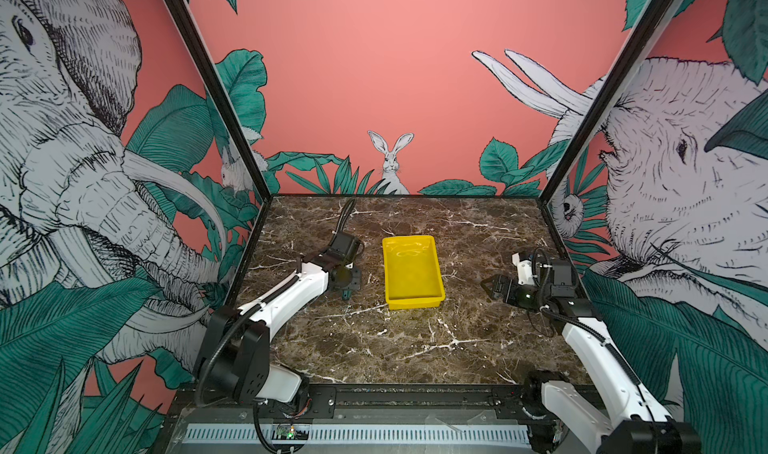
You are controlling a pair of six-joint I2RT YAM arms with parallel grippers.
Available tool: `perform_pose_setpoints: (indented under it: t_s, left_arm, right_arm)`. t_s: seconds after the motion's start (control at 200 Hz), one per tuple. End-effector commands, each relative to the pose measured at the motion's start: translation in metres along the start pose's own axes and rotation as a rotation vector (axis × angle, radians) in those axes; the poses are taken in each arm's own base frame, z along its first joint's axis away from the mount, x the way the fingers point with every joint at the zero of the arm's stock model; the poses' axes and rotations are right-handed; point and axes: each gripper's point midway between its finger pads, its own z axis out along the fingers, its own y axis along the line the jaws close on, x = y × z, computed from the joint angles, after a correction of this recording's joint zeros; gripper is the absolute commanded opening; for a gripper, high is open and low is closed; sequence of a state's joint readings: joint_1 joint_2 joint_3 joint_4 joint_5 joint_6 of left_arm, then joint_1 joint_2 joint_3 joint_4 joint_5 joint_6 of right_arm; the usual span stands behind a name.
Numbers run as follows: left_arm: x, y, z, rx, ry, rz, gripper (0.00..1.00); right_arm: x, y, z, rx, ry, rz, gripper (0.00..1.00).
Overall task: Put the screwdriver in the bin
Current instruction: Pick up the screwdriver from the middle-left of the table, then place the screwdriver in the bin.
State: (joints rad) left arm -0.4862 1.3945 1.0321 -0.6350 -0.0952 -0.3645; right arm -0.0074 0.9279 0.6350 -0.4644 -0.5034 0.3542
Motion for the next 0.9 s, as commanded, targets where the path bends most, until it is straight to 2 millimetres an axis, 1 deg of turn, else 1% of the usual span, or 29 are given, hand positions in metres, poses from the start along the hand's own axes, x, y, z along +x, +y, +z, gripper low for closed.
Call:
perform_pose_setpoints:
  t_s: [0.0, 0.115, 0.205, 0.245, 0.29, 0.3, 0.315, 0.41, 0.485, 0.54, 0.595, 0.7, 0.76, 0.895]
  left_arm:
    - [-0.019, -0.024, -0.034, 0.071, -0.047, 0.071, 0.00]
    - [-0.035, -0.059, -0.050, 0.114, -0.071, 0.153, 0.00]
    - [-0.044, -0.093, -0.051, 0.171, -0.094, 0.197, 0.00]
    - [-0.048, -0.106, -0.047, 0.194, -0.103, 0.205, 0.00]
    - [-0.052, -0.114, -0.040, 0.207, -0.102, 0.190, 0.00]
    - [-0.049, -0.124, -0.041, 0.224, -0.097, 0.207, 0.00]
    - [-0.048, -0.130, -0.039, 0.234, -0.092, 0.211, 0.00]
    - [-0.047, -0.151, -0.025, 0.257, -0.072, 0.222, 0.00]
    - [-0.042, -0.167, -0.011, 0.281, -0.049, 0.248, 0.00]
    - [-0.035, -0.173, 0.002, 0.276, -0.005, 0.268, 0.00]
    - [-0.026, -0.173, 0.015, 0.250, 0.042, 0.285, 0.00]
    - [-0.016, -0.171, 0.036, 0.220, 0.086, 0.291, 0.00]
    - [-0.012, -0.170, 0.047, 0.201, 0.105, 0.291, 0.00]
    - [-0.002, -0.171, 0.063, 0.190, 0.157, 0.284, 0.00]
  right_arm:
    - [-0.012, 0.005, -0.009, 0.006, -0.033, -0.022, 0.99]
    - [-0.012, 0.007, -0.011, -0.003, -0.044, -0.013, 0.99]
    - [-0.009, 0.007, -0.012, -0.002, -0.043, -0.013, 0.99]
    - [-0.007, 0.007, -0.013, -0.002, -0.042, -0.012, 0.99]
    - [-0.006, 0.007, -0.015, 0.000, -0.045, -0.013, 0.99]
    - [-0.005, 0.007, -0.015, 0.000, -0.044, -0.013, 0.99]
    - [-0.005, 0.007, -0.016, 0.001, -0.044, -0.012, 0.99]
    - [0.000, 0.007, -0.020, 0.008, -0.040, -0.021, 0.99]
    - [0.005, 0.005, -0.024, 0.027, -0.022, -0.040, 0.99]
    - [0.008, 0.003, -0.027, 0.045, -0.008, -0.055, 0.99]
    - [0.010, 0.002, -0.030, 0.058, -0.001, -0.069, 0.99]
    - [0.010, 0.004, -0.032, 0.050, -0.016, -0.074, 0.99]
    - [0.011, 0.003, -0.032, 0.050, -0.019, -0.074, 0.99]
    - [0.011, 0.003, -0.031, 0.051, -0.016, -0.081, 0.99]
